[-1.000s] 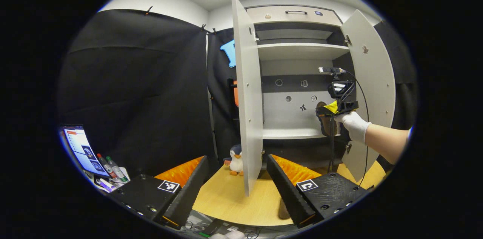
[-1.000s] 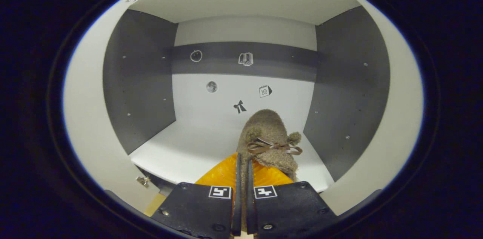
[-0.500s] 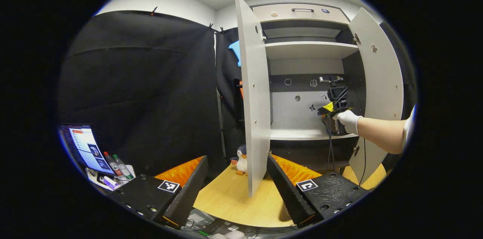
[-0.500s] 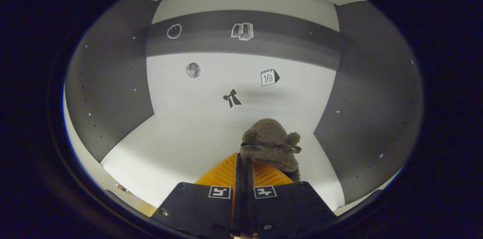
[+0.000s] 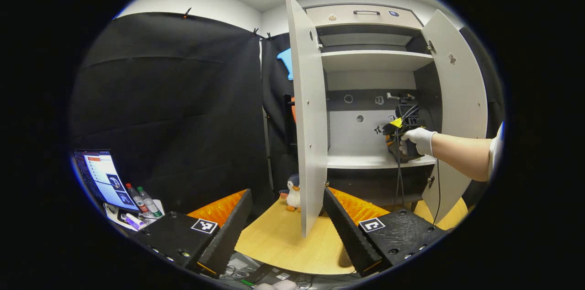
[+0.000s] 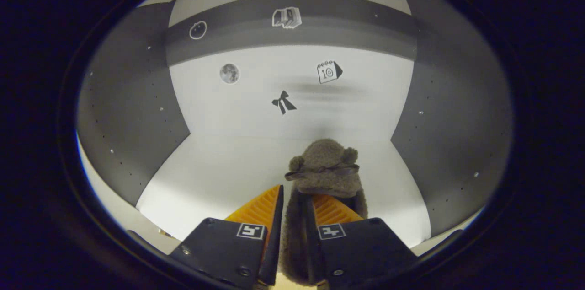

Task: Grab one shoe with the right hand and put it into the shoe cabinet, grab the other shoe with the left hand and put it into the shoe cabinet; then close the right door with the right hand and the left door with the left hand.

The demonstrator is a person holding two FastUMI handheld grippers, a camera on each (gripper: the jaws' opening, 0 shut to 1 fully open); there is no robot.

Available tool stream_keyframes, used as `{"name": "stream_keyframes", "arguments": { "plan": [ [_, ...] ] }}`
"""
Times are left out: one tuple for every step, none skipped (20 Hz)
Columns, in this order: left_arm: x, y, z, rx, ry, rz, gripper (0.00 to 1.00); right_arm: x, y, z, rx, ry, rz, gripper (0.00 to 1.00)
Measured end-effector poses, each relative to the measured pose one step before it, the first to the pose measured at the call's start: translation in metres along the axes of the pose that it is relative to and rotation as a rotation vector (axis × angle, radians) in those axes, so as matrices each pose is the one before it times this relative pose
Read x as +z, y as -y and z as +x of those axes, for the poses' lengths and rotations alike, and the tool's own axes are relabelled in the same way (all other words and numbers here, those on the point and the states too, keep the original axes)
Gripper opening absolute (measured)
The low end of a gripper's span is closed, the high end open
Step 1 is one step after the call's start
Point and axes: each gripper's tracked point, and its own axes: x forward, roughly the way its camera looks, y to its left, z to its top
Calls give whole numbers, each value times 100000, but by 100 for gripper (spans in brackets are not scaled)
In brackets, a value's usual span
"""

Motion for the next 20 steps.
{"name": "stream_keyframes", "arguments": {
  "plan": [
    [73,-76,-17,-287,60,-164,96,263,-170,-1018,981,1648,400,44],
    [-51,-40,-194,-480,215,53,96,143,-182,-960,792,1216,940,56],
    [60,-51,-153,-555,397,55,96,632,76,-1259,-79,3480,981,68],
    [33,41,-124,-848,315,99,96,1057,305,-1375,-729,5387,1375,72],
    [151,-15,-18,-629,538,157,96,1287,-11,-1600,-633,5621,-38,81],
    [84,24,-113,-776,418,95,96,1090,344,-1625,-1012,5204,-1499,78],
    [-26,73,-291,-1029,175,-138,96,653,51,-1591,-423,4631,-2039,91],
    [5,100,-235,-1239,573,-182,96,1161,-145,-1909,483,4923,-1488,95],
    [83,140,-308,-1187,400,175,96,313,-223,-1871,302,3276,-1720,100],
    [-60,87,-239,-1015,262,351,96,270,-68,-1872,1025,2515,-401,100],
    [-150,-23,-260,-1301,487,293,96,367,-334,-1916,1254,2257,811,100],
    [50,20,-196,-1095,485,503,96,292,-60,-2011,912,2764,1698,100],
    [-30,-17,-255,-1130,230,705,96,178,236,-1890,-531,2175,608,100],
    [-101,-70,-277,-1129,30,451,96,-127,341,-1926,-60,1769,-348,99],
    [-95,179,-289,-1619,166,189,96,-128,130,-1625,427,1350,28,99],
    [-35,70,-263,-1621,160,59,96,-322,334,-1751,-35,1469,615,100],
    [-66,126,-280,-1701,129,59,96,-652,390,-1911,-58,1570,916,99],
    [-62,256,-107,-1820,-251,590,96,-937,534,-2520,-360,669,4,99],
    [-117,133,-15,-1494,-107,984,96,-912,804,-1917,-1007,44,-585,100],
    [24,265,-33,-1343,86,891,96,-1196,1170,-2123,-1886,-560,-736,99]
  ]
}}
